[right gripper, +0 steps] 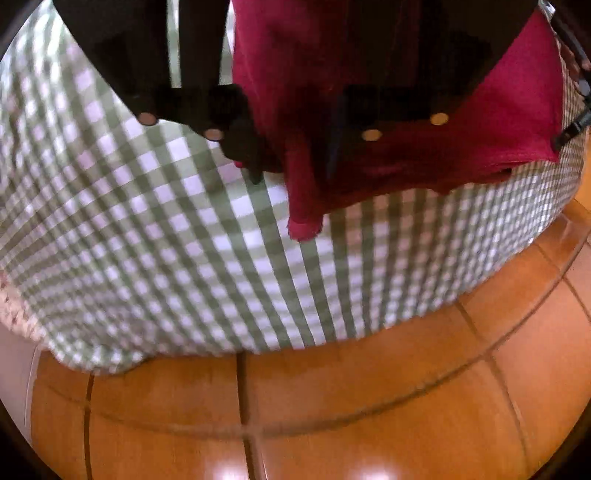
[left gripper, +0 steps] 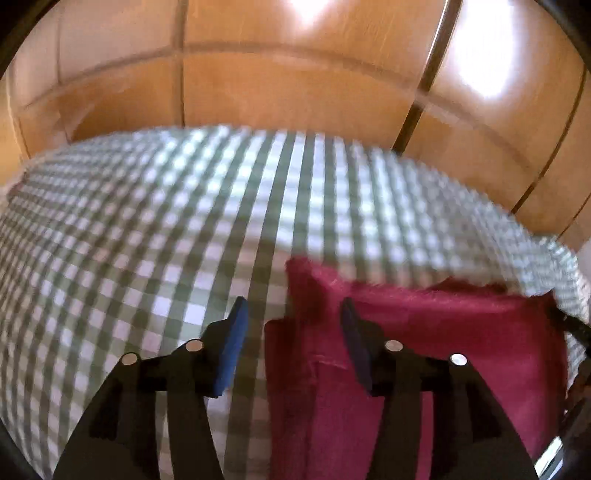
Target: Fold small clothes
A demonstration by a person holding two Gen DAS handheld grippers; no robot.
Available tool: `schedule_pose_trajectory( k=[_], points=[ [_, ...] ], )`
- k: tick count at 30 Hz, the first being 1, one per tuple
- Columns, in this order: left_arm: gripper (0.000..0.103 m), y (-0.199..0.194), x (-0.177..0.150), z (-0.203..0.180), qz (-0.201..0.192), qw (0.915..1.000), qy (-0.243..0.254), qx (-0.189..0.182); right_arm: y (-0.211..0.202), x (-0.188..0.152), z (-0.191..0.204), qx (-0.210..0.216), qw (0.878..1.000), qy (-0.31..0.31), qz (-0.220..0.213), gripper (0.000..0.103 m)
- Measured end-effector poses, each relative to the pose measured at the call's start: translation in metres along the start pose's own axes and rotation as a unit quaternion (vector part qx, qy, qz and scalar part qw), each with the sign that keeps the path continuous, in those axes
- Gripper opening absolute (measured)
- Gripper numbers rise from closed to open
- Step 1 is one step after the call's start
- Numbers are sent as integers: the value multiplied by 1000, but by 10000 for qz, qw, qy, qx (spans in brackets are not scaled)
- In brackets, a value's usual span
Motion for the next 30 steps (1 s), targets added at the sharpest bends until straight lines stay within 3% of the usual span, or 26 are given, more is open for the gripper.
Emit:
schedule_pose_trajectory(
  k=[4,8,11,13,14,16,19,24,27,28,29,30],
  points=[
    [50,-44,-20,-23,-358,9986,269,-273,-52,-29,26,733,9968,-293,-109,57],
    [50,-51,-62,-49,-183,9974,520,-471,-70,-72,36,1046,9935,-433,120,61],
    [50,-30,-91,-49,306,9975,519,-378,-60,-102,25,864,9946,-358,441,64],
    [50,-31,-96,-51,171,9971,681,-279,-39,-117,-2,417,9964,-99,730,60],
    [50,-34,-95,-53,188,9971,694,-238,-39,-118,-10,528,9961,32,704,55],
    [50,-48,-93,-59,140,9977,635,-201,-53,-114,-19,699,9953,289,609,55],
    [55,-72,-96,-70,-109,9958,801,-420,-81,-106,-38,758,9949,621,246,69],
    [58,-95,-125,-97,-212,9884,1184,-923,-99,-123,-71,631,9937,872,312,70],
    [58,-85,-142,-104,-9,9876,1315,-862,-92,-143,-77,575,9921,918,637,53],
    [58,-78,-145,-103,98,9877,1297,-869,-87,-148,-76,590,9911,929,747,35],
    [58,-75,-146,-103,135,9876,1318,-847,-86,-151,-75,369,9933,825,722,24],
    [58,-75,-148,-103,148,9874,1347,-821,-88,-151,-74,280,9949,714,650,21]
  ],
)
Point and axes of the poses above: each gripper's, at about its wrist camera, not at the fingertips, and y roughly the way its jaws point, z to its left, x to its top, the point moved 3 cm from there along y, roughly the way its jaws point, and after that the axes turned 11 degrees about y, right-handed, at the moved point
